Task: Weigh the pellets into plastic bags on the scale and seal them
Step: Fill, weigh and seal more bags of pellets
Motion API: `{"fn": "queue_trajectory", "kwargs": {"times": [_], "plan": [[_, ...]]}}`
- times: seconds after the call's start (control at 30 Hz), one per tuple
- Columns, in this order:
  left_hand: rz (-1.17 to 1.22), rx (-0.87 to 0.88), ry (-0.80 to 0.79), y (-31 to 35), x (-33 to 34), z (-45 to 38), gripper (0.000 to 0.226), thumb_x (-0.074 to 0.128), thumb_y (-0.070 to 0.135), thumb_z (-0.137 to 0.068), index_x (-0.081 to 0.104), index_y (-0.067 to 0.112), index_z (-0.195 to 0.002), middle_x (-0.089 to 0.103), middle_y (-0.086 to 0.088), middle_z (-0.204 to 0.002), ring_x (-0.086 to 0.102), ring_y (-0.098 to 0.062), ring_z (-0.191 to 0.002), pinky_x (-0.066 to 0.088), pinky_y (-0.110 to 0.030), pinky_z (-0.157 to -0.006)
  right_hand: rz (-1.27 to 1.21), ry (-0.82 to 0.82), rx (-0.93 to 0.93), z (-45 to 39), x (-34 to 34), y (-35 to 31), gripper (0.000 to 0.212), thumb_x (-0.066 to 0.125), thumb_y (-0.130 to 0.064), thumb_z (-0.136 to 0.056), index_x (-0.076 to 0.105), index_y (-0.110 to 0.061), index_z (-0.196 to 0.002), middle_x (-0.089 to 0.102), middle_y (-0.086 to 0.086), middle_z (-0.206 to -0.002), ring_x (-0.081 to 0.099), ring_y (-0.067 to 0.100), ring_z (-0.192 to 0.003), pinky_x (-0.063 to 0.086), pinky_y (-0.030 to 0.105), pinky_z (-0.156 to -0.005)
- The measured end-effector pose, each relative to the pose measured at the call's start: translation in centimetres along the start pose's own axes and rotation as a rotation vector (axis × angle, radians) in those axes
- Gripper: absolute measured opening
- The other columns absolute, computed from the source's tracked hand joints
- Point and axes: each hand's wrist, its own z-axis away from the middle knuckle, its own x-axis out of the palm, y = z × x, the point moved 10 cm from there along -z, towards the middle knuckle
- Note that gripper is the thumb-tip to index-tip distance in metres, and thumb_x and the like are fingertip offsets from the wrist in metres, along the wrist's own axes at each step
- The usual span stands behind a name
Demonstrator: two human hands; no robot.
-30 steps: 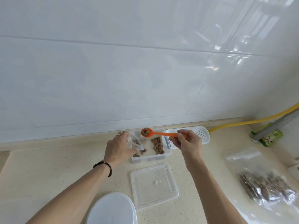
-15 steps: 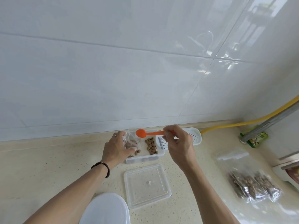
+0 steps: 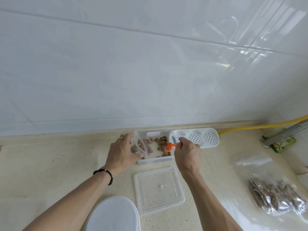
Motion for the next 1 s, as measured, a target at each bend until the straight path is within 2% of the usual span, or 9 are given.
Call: {"fn": "queue_trajectory", "kwargs": {"times": [0.1,0.2,0.37,0.4,0.47,0.57,0.77,0.9,1.0], "plan": [[-0.004,0.007,-0.001,-0.1,0.1,-0.1,0.072,0.075,0.044,-0.071,0.044,0.015,-0.129,0.054,0.000,-0.115,0.058,-0.017,-0.102,0.048,-0.029,-0.086,-0.158,-0.020,-0.026,0.9,1.9,0.9,0.027,0.054,0.011,-0.087,0.074,-0.006,-0.082,0.058,-0.001,-0.049,0.041,0.009,-0.035,0.030,0.020,-0.033],[0.005,0.017,0.002,-0.1,0.1,0.0,0.073,0.076,0.043,-0.072,0.043,0.015,-0.130,0.054,-0.002,-0.118,0.057,-0.018,-0.106,0.047,-0.032,-0.089,-0.268,-0.147,-0.017,1.4,3.4,1.7,0.022,0.055,0.002,-0.093,0.075,-0.007,-0.098,0.071,0.004,-0.068,0.065,0.020,-0.054,0.053,0.037,-0.049],[0.029,0.011,0.015,-0.4,0.3,0.1,0.076,0.077,0.045,-0.070,0.042,0.016,-0.131,0.054,0.000,-0.117,0.056,-0.016,-0.108,0.047,-0.035,-0.092,-0.280,-0.102,0.010,0.3,2.4,2.9,0.021,0.055,-0.001,-0.095,0.074,-0.008,-0.101,0.068,-0.003,-0.069,0.056,0.004,-0.052,0.043,0.016,-0.047],[0.027,0.012,0.013,-0.3,0.3,0.1,0.076,0.077,0.045,-0.070,0.042,0.016,-0.132,0.054,-0.001,-0.117,0.056,-0.016,-0.107,0.047,-0.035,-0.093,-0.291,-0.132,0.035,0.3,2.8,3.3,0.021,0.054,-0.002,-0.095,0.073,-0.009,-0.101,0.068,-0.003,-0.070,0.059,0.005,-0.054,0.045,0.016,-0.049],[0.024,0.013,0.007,-0.3,0.2,0.1,0.077,0.077,0.045,-0.071,0.042,0.015,-0.132,0.054,-0.002,-0.116,0.057,-0.017,-0.106,0.047,-0.036,-0.093,-0.364,-0.235,0.116,0.8,3.9,3.9,0.022,0.053,-0.004,-0.097,0.072,-0.014,-0.098,0.071,0.000,-0.073,0.068,0.013,-0.061,0.057,0.033,-0.058],[0.015,0.025,0.007,-0.2,0.2,0.1,0.076,0.077,0.045,-0.070,0.042,0.016,-0.131,0.054,0.000,-0.116,0.056,-0.016,-0.106,0.046,-0.034,-0.092,-0.503,-0.367,0.232,1.7,5.3,4.2,0.022,0.052,-0.003,-0.097,0.071,-0.014,-0.094,0.071,0.002,-0.078,0.069,0.017,-0.057,0.058,0.043,-0.062],[0.002,0.036,0.023,0.0,0.0,0.2,0.077,0.077,0.045,-0.070,0.043,0.015,-0.132,0.055,0.000,-0.116,0.056,-0.016,-0.106,0.046,-0.035,-0.093,-0.680,-0.468,0.452,2.8,6.9,4.6,0.020,0.051,0.000,-0.097,0.069,-0.009,-0.096,0.070,0.016,-0.076,0.065,0.019,-0.053,0.055,0.029,-0.054],[-0.002,0.049,0.045,0.1,-0.1,0.2,0.075,0.079,0.045,-0.068,0.047,0.014,-0.128,0.057,-0.001,-0.114,0.058,-0.017,-0.105,0.046,-0.035,-0.091,-0.810,-0.375,0.608,3.1,6.9,5.7,0.019,0.050,0.003,-0.096,0.068,-0.005,-0.096,0.069,0.015,-0.065,0.067,0.019,-0.055,0.056,0.026,-0.055],[-0.005,0.069,0.057,0.0,-0.6,0.1,0.074,0.081,0.044,-0.066,0.049,0.014,-0.126,0.059,-0.002,-0.111,0.060,-0.017,-0.102,0.048,-0.036,-0.088,-0.909,-0.300,0.702,3.2,6.6,6.5,0.019,0.049,0.005,-0.096,0.066,-0.002,-0.097,0.068,0.018,-0.071,0.067,0.018,-0.054,0.055,0.024,-0.054]]}}
